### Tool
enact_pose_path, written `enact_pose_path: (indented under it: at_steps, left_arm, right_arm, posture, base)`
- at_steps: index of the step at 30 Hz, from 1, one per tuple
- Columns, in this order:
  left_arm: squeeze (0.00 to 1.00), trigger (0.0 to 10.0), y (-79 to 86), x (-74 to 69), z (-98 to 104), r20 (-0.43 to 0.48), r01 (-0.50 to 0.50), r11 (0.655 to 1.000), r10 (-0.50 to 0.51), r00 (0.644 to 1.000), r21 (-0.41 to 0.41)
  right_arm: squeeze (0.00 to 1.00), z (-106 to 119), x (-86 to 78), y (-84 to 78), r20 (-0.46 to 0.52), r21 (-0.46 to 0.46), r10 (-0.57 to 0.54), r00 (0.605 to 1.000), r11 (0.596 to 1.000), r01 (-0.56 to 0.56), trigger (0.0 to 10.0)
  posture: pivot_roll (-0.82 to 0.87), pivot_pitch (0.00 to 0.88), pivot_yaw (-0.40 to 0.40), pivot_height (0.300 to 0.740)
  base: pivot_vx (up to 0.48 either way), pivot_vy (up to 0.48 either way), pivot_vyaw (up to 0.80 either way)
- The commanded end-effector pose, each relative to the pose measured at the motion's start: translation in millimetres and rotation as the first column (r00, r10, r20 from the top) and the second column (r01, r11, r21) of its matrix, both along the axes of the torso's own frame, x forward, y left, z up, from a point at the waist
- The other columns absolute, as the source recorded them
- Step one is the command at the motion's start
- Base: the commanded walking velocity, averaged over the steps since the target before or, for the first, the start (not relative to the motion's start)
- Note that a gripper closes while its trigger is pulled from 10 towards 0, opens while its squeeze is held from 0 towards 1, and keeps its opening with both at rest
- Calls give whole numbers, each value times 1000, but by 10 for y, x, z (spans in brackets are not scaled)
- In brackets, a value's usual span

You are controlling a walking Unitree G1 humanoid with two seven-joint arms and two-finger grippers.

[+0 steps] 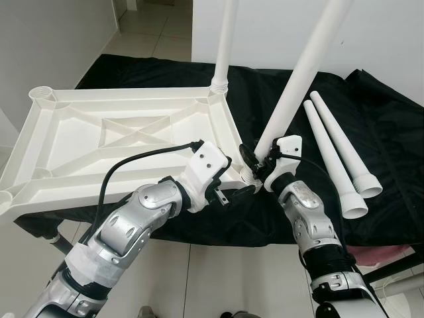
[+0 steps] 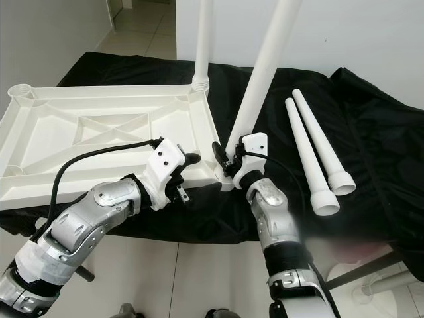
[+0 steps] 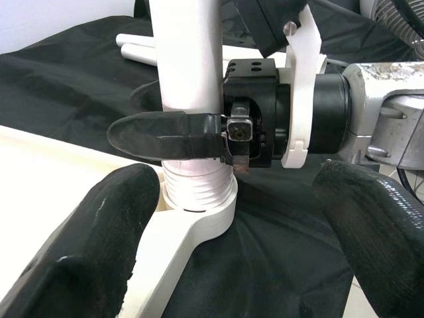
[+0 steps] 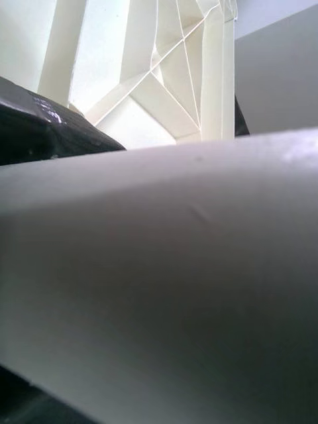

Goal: Building children table

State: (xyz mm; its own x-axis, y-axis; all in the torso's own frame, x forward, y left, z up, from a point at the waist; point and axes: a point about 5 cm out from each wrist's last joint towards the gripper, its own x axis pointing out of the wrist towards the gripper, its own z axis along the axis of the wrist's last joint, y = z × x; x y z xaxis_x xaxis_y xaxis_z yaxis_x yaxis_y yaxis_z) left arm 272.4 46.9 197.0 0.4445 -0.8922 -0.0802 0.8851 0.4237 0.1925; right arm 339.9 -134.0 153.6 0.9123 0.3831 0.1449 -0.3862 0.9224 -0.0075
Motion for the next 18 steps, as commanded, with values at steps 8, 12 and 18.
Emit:
enact_pose_path:
  at_steps: [8,12,18]
  left_arm:
    - [0,10000,-16,-54,12,-5,83,996,-83,997,19]
    - [0,10000,-18,-56,12,-6,85,996,-85,996,19]
    - [0,10000,-23,-59,13,-7,88,996,-88,996,20]
  right_arm:
    - [0,-348,-220,21,-10,-203,53,999,978,-54,10000]
    - [0,-377,-255,21,-25,-192,81,996,978,-84,10000]
    - [0,-383,-251,14,-24,-192,84,996,977,-87,10000]
  posture:
    - [46,98,-48,740]
    - [44,98,-46,740]
    - [44,98,-45,740]
  base:
    - [0,0,0]
    - [0,0,0]
    - [0,0,0]
